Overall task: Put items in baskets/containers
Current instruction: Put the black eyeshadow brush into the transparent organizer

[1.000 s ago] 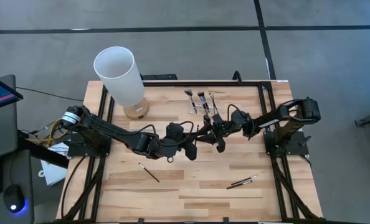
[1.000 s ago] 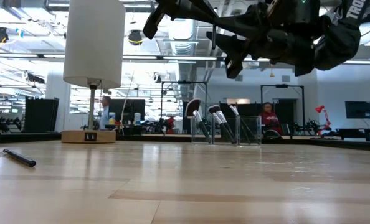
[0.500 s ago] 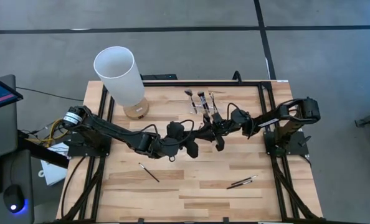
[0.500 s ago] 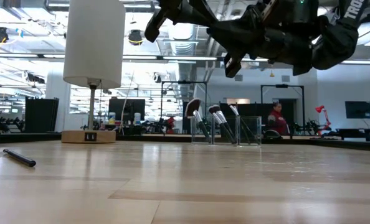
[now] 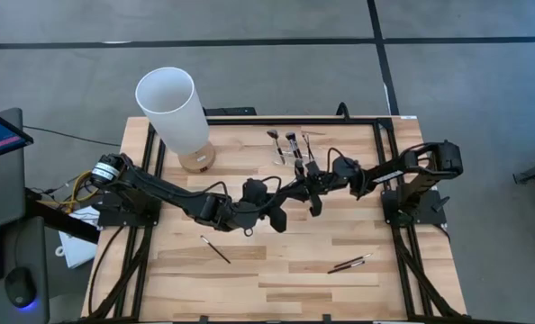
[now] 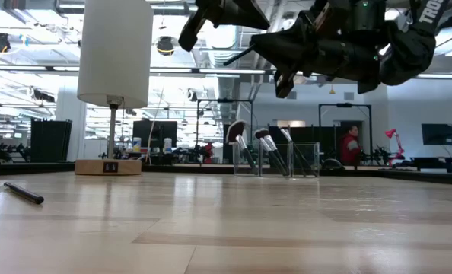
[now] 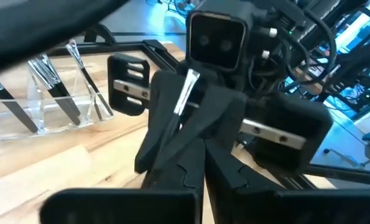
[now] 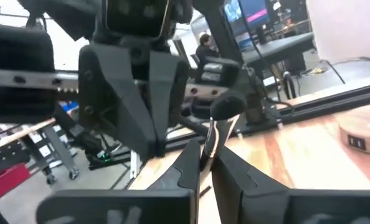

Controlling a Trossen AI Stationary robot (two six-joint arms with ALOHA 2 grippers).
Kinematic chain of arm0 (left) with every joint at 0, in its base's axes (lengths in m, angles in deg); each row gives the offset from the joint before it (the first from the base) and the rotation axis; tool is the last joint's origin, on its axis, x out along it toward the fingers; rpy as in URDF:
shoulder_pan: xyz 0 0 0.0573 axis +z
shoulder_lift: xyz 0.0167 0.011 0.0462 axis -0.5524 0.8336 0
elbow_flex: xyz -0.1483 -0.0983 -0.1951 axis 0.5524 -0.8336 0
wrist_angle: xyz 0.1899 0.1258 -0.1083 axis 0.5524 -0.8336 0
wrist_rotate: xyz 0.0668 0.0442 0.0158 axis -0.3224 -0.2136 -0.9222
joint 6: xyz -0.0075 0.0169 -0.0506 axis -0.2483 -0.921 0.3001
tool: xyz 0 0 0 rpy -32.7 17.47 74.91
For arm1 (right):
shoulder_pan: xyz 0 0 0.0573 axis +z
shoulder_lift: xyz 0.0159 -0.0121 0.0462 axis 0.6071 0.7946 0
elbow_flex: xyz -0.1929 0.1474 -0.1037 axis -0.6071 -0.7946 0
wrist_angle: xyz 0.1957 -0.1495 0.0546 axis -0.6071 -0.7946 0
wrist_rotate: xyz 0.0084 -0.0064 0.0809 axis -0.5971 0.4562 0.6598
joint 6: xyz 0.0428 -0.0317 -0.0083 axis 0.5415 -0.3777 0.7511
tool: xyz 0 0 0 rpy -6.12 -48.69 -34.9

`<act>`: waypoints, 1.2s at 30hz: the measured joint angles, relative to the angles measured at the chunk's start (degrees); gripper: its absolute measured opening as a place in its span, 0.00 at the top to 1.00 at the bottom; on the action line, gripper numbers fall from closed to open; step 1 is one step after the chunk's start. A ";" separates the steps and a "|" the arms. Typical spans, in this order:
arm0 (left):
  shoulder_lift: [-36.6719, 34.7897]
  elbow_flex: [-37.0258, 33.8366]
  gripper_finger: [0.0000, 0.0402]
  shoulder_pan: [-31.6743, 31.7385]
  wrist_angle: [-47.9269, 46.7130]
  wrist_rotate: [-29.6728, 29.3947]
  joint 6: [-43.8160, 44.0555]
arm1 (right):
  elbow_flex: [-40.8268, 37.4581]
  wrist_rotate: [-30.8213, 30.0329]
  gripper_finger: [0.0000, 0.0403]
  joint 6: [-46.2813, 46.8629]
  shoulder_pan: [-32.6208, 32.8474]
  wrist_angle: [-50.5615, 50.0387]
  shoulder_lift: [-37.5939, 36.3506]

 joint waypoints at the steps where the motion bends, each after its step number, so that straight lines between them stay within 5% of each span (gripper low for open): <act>1: 0.00 0.00 0.98 0.00 -0.01 -0.14 -0.08 | 0.00 0.03 0.98 -0.61 -0.02 -0.75 0.00; 9: -1.82 0.00 0.98 -0.62 -0.09 -5.17 -6.91 | -0.11 -0.84 0.96 -6.20 -3.11 -17.30 -2.87; 22: -1.27 -9.86 0.98 -1.68 6.65 -14.18 -6.05 | -0.09 -14.92 0.96 -17.18 -18.66 -55.58 -27.95; 29: -1.27 -14.61 0.98 -1.33 13.40 -13.16 -6.15 | -0.09 -14.67 0.97 -17.12 -28.32 -62.35 -30.62; 36: -2.03 -15.13 0.98 -0.36 16.29 -12.19 -13.27 | -0.11 -14.15 0.96 -17.12 -30.66 -65.63 -28.40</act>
